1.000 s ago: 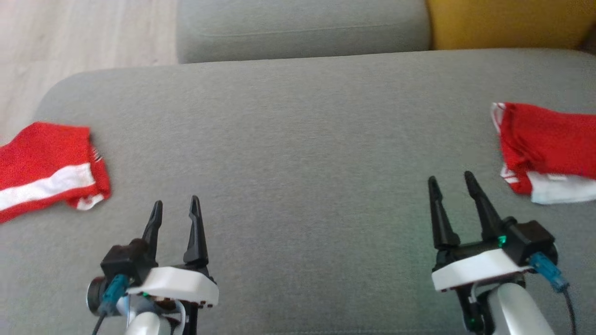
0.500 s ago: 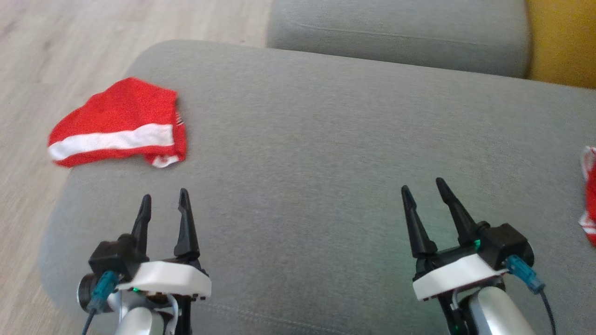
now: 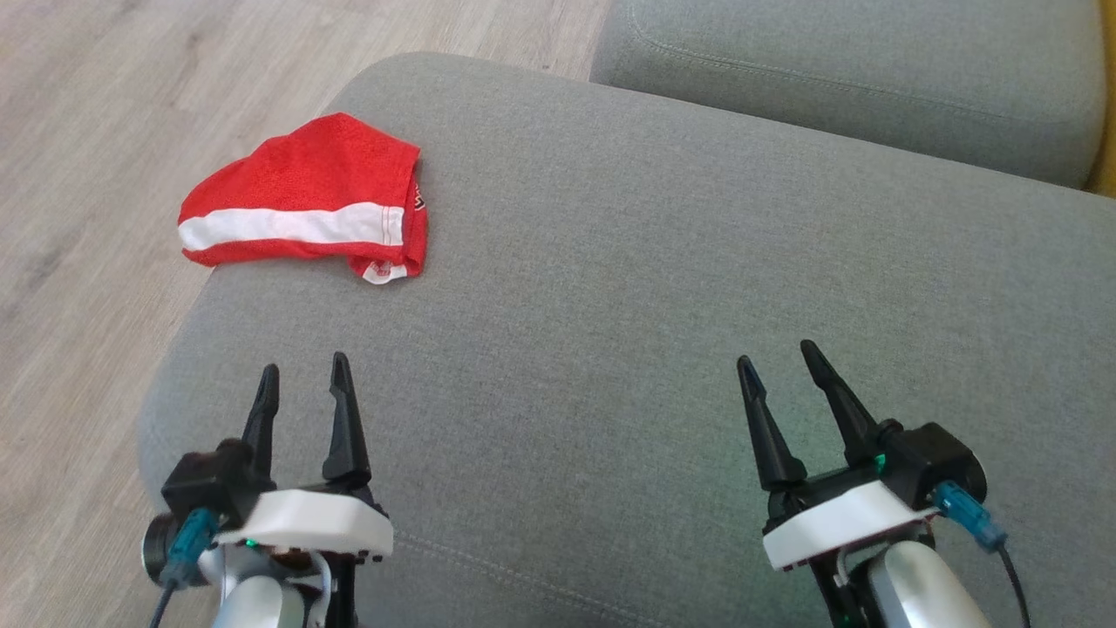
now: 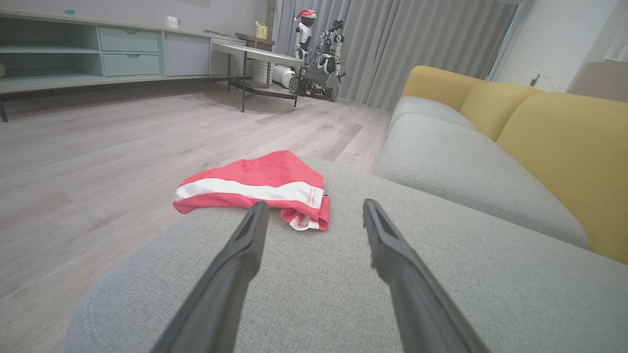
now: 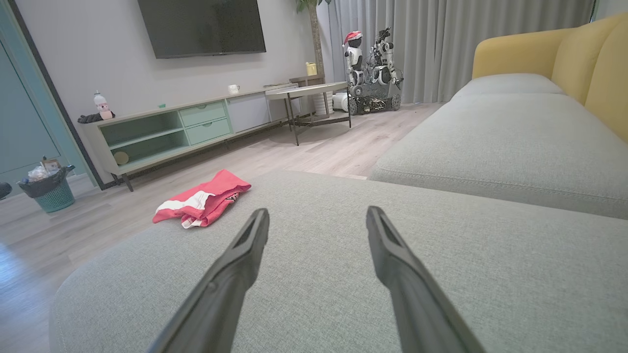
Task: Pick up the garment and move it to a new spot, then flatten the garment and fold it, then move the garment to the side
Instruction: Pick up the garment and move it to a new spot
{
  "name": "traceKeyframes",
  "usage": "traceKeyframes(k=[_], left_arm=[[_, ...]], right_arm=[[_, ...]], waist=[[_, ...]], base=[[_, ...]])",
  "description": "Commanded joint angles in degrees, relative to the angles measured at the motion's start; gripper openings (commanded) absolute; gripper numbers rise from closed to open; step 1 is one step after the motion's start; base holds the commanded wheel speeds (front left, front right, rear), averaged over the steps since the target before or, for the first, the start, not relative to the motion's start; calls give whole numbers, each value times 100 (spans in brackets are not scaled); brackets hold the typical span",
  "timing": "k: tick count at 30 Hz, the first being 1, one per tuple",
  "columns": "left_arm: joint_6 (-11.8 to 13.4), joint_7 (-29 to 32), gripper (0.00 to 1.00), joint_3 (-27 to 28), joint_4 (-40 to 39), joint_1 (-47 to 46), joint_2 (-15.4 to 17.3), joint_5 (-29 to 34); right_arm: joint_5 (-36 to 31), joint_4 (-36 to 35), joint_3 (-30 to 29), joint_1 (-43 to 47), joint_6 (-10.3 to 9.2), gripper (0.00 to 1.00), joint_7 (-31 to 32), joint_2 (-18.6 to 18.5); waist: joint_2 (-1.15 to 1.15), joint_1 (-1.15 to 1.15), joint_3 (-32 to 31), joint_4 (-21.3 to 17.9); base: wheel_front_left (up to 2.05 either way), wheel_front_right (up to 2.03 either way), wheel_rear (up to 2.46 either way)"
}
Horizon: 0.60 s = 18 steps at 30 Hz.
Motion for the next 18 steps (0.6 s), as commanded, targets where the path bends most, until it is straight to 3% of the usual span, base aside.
traceKeyframes(k=[1, 8, 18], left_arm=[[29, -70, 100, 176, -208, -142, 15, -24], [-30, -70, 100, 360, -196, -210, 15, 51], [-319, -70, 100, 1234, 393, -962, 141, 538]], right_arm=[[60, -153, 161, -276, -5, 100, -62, -8], [80, -100, 269, -329, -5, 100, -62, -8], [-167, -258, -23, -506, -5, 100, -62, -8]], waist=[[0, 0, 3, -9], [0, 0, 117, -198], [0, 0, 693, -558]], base=[[0, 0, 0], [0, 0, 0], [0, 0, 0]])
